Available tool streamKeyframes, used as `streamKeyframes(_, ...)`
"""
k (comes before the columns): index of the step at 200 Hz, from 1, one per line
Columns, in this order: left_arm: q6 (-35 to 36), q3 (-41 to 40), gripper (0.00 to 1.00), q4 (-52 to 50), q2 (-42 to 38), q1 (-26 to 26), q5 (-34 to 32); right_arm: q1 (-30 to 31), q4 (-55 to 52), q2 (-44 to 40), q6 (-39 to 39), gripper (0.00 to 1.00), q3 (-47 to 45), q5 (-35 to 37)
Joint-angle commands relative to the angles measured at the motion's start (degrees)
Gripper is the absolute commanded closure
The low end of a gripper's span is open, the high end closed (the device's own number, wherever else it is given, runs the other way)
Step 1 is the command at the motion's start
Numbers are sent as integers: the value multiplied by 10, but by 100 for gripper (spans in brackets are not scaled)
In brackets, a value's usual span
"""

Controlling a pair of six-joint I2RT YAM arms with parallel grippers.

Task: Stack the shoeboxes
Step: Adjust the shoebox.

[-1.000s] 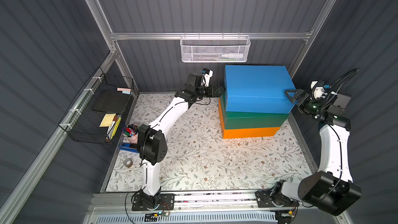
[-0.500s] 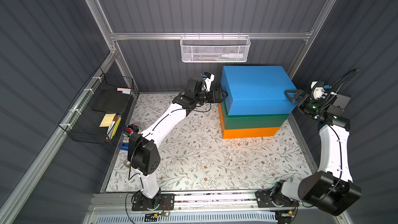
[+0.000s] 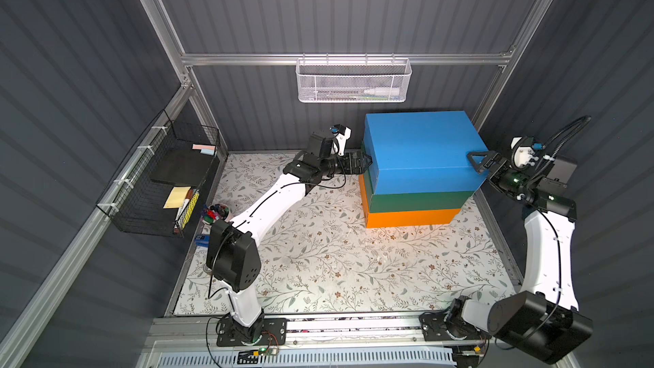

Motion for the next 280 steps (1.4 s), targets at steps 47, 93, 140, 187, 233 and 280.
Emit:
streamKeyframes(47,16,-10,1,2,-20,-20,-9,13,-34,36,2,1,28,-43)
streamKeyframes(93,14,20,1,-18,0,-20,-2,14,-24,42,10,1,23,-55)
streamKeyframes(140,21,38,0,-28,14,-20,-5,15,-15,32,21,1,-4,-65)
streamKeyframes(187,24,48,1,-32,22,-20,-7,16,-12,24,28,1,-16,-67)
streamKeyframes(233,25,48,0,-37,17,-19,-20,16,-17,17,25,1,-16,-41)
streamKeyframes(280,23,53,1,-41,6,-7,-28,-6,-30,24,28,1,39,10)
